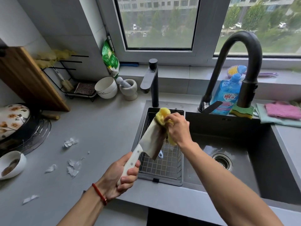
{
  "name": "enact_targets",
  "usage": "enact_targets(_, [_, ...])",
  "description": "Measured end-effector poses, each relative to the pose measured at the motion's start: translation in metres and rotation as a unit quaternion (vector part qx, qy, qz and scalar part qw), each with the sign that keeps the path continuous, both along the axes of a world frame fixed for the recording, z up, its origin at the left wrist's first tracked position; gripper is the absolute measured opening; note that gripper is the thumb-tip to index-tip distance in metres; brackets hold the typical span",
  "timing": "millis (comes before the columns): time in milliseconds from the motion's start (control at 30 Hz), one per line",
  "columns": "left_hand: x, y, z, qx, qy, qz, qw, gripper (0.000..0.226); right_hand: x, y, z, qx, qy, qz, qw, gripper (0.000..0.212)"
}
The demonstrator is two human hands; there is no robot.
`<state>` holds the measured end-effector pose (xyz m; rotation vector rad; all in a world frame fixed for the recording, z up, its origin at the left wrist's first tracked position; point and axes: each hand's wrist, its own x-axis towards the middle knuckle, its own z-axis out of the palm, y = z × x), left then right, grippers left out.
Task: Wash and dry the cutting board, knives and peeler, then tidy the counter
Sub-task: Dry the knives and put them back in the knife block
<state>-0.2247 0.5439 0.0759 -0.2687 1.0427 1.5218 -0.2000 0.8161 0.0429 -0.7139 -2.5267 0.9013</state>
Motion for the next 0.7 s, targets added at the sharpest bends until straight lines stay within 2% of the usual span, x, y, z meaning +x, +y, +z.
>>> enact_targets(133, [-0.003, 0.004, 0.004, 0.018, -0.001, 0.013, 1.000, 0.039, 0.006, -0.019, 0.007, 0.023, 0.027, 0.037, 0.999, 0.017])
enact_targets(200, [-0.006, 0.008, 0.006, 0.020, -0.004, 0.026, 0.999, 0.037, 0.027, -0.045, 0.005, 0.033, 0.069, 0.122, 0.990, 0.016])
enact_targets(300, [-0.009, 0.012, 0.006, 0.009, -0.002, 0.030, 1.000, 0.038, 0.051, -0.056, 0.001, 0.047, 0.084, 0.247, 0.964, 0.014])
enact_targets(367, [-0.008, 0.012, 0.007, 0.006, 0.005, 0.016, 1.000, 0.038, 0.044, -0.028, -0.001, 0.074, 0.074, 0.231, 0.967, 0.015])
enact_targets(467, [-0.006, 0.012, 0.008, -0.005, 0.020, -0.020, 1.000, 0.040, 0.020, 0.022, 0.004, 0.065, 0.013, 0.079, 0.995, 0.019])
enact_targets(533, [-0.006, 0.013, 0.008, -0.004, 0.023, -0.027, 0.999, 0.041, 0.008, 0.032, 0.010, 0.064, -0.020, 0.039, 0.997, 0.021])
enact_targets(633, [-0.011, 0.017, 0.009, 0.005, 0.017, -0.023, 1.000, 0.040, 0.005, 0.004, 0.021, 0.064, 0.017, 0.060, 0.996, 0.020])
enact_targets(700, [-0.014, 0.015, 0.009, 0.005, 0.011, -0.022, 1.000, 0.040, 0.014, -0.018, 0.023, 0.071, 0.043, 0.126, 0.989, 0.018])
